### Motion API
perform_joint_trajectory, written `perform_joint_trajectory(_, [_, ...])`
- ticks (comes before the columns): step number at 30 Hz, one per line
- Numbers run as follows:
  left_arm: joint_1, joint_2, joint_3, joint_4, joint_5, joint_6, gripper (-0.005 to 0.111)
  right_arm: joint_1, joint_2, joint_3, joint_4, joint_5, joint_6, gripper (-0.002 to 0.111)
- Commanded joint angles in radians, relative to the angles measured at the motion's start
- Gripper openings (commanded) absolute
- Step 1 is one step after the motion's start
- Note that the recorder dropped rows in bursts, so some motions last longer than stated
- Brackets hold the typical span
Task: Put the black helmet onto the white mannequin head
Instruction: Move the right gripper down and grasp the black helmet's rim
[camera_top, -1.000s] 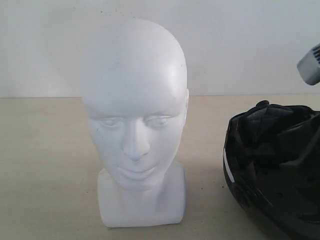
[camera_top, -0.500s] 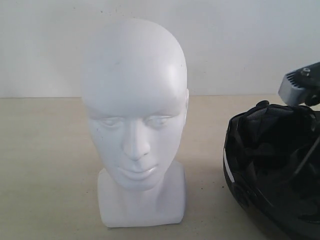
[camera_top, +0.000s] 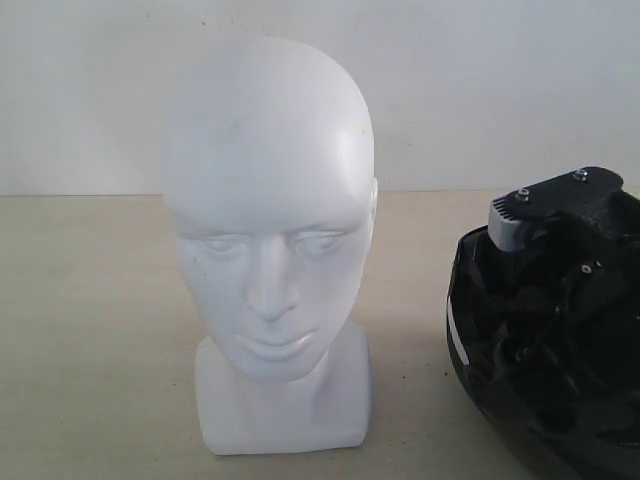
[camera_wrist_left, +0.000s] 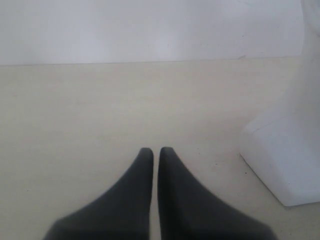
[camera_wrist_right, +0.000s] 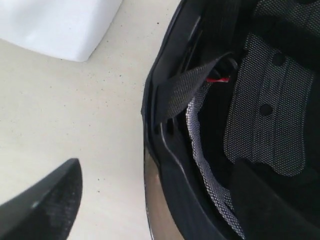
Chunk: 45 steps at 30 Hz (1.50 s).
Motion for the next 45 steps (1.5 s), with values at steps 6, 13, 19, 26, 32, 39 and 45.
perform_joint_trajectory(6, [0.0,-0.003,0.004,-0.009,-0.005,0.004,0.004,0.001,0.024,-0.007,0.016,-0.054,-0.004,0.077])
perform_joint_trajectory(13, [0.0,-0.003,0.004,-0.009,-0.005,0.004,0.004,0.002,0.068,-0.007,0.023,-0.063,-0.004,0.077])
perform_joint_trajectory(19, [0.0,-0.003,0.004,-0.009,-0.005,0.004,0.004,0.002,0.162,-0.007,0.052,-0.096,-0.016,0.077])
perform_joint_trajectory(26, [0.0,-0.003,0.004,-0.009,-0.005,0.004,0.004,0.002,0.255,-0.007,0.059,-0.189,-0.018,0.077])
perform_joint_trajectory(32, [0.0,-0.003,0.004,-0.009,-0.005,0.004,0.004,0.002,0.325,-0.007,0.054,-0.213,-0.009,0.077])
perform_joint_trajectory(39, [0.0,-0.003,0.004,-0.009,-0.005,0.004,0.004,0.002,0.338,-0.007,-0.054,-0.249,0.087,0.077])
perform_joint_trajectory(45, [0.0,-0.003,0.004,-0.009,-0.005,0.004,0.004,0.002,0.338,-0.007,-0.127,-0.22,0.177,0.074])
